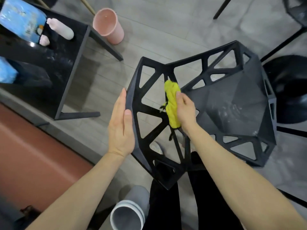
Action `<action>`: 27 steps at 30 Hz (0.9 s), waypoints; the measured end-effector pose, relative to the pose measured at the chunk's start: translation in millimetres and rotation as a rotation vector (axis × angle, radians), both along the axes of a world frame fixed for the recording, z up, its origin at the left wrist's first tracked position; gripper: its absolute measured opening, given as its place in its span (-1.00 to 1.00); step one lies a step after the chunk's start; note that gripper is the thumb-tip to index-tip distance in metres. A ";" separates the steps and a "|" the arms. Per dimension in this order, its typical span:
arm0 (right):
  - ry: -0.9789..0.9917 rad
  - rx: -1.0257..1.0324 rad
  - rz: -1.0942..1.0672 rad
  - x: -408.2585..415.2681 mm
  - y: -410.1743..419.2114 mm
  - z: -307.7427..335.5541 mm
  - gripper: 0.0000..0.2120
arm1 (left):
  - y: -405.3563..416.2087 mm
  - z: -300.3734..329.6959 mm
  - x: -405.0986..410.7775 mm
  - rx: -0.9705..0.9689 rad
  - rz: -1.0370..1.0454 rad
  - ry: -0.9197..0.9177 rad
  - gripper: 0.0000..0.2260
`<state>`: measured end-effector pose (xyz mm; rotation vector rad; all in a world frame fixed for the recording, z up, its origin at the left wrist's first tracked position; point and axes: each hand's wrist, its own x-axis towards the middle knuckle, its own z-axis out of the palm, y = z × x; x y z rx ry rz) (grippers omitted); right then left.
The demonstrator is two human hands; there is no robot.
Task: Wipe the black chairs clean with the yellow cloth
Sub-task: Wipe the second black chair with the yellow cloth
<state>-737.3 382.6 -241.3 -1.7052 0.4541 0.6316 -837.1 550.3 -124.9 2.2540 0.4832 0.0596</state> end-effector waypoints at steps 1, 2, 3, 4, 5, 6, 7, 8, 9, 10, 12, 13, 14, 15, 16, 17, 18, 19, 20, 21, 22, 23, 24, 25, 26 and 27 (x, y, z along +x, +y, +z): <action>-0.063 -0.012 -0.072 24.5 13.2 5.6 -0.57 | 0.1 -0.2 0.0 0.001 0.005 0.001 -0.53; -0.111 -0.067 -0.118 49.1 27.4 13.9 -0.56 | 0.2 -0.3 0.4 0.003 0.009 -0.001 -0.53; -0.148 -0.115 -0.113 71.3 42.3 17.4 -0.54 | -0.5 -0.6 0.5 0.005 0.011 -0.003 -0.53; -0.154 -0.129 -0.109 83.4 58.0 21.1 -0.50 | -1.6 -0.6 1.1 0.004 0.010 -0.005 -0.53; -0.142 -0.131 -0.115 82.5 74.0 30.7 -0.48 | -2.2 0.2 1.5 -0.002 0.009 -0.006 -0.53; -0.124 -0.122 -0.101 65.1 83.5 45.1 -0.50 | -2.2 1.2 1.8 -0.012 0.006 -0.006 -0.53; -0.160 -0.092 -0.075 38.2 87.8 64.6 -0.55 | -2.1 1.9 2.1 -0.023 0.007 -0.009 -0.53; -0.222 -0.050 -0.038 5.8 85.8 81.8 -0.58 | -2.0 2.4 2.2 -0.032 0.009 -0.011 -0.53; -0.300 0.004 0.006 -23.0 81.6 91.6 -0.59 | -1.9 2.5 2.2 -0.036 0.011 -0.012 -0.53; -0.364 0.053 0.050 -42.8 75.6 96.9 -0.57 | -1.6 2.3 2.2 -0.034 0.014 -0.014 -0.53; -0.499 0.050 0.116 -38.0 66.9 76.5 -0.56 | -2.6 1.7 1.7 -0.034 0.016 -0.008 -0.53; -0.490 0.017 0.113 -17.5 64.3 61.3 -0.57 | -3.5 1.8 1.6 -0.030 0.014 -0.008 -0.53; -0.407 -0.029 0.059 7.3 62.7 46.8 -0.55 | -3.8 2.2 1.6 -0.023 0.011 -0.012 -0.53; -0.309 -0.103 -0.037 33.8 60.1 32.3 -0.52 | -4.0 2.7 1.6 -0.018 0.010 -0.014 -0.53; -0.185 -0.158 -0.163 59.7 56.2 22.5 -0.49 | -4.7 3.5 1.6 -0.013 0.012 -0.012 -0.53; -0.095 -0.176 -0.245 81.2 53.8 14.2 -0.45 | -5.7 4.1 1.5 -0.010 0.017 -0.007 -0.53; -0.069 -0.172 -0.262 93.8 57.7 14.6 -0.41 | -6.4 4.7 1.2 -0.010 0.021 -0.001 -0.52; -0.090 -0.163 -0.217 96.2 69.2 24.4 -0.37 | -6.8 5.2 0.8 -0.015 0.026 0.003 -0.52; -0.156 -0.131 -0.162 86.3 82.7 47.7 -0.39 | -6.5 5.2 1.1 -0.023 0.033 0.002 -0.52; -0.244 -0.090 -0.097 67.6 94.4 68.6 -0.46 | -5.7 4.7 1.5 -0.032 0.039 -0.003 -0.52; -0.357 -0.053 -0.031 42.9 103.4 87.8 -0.56 | -4.5 3.9 1.4 -0.041 0.038 -0.010 -0.52; -0.503 -0.010 0.060 19.5 107.2 100.4 -0.63 | -3.3 3.2 1.5 -0.045 0.029 -0.017 -0.52; -0.644 0.018 0.165 5.4 104.0 108.5 -0.67 | -2.4 2.8 1.6 -0.043 0.022 -0.022 -0.52; -0.771 0.020 0.249 7.1 97.7 104.6 -0.69 | -2.4 2.5 1.6 -0.038 0.021 -0.022 -0.52; -0.842 -0.004 0.286 21.1 93.0 93.1 -0.69 | -3.1 2.3 1.7 -0.031 0.026 -0.018 -0.52; -0.835 -0.049 0.256 40.4 91.5 79.1 -0.68 | -3.8 2.2 2.0 -0.022 0.030 -0.014 -0.52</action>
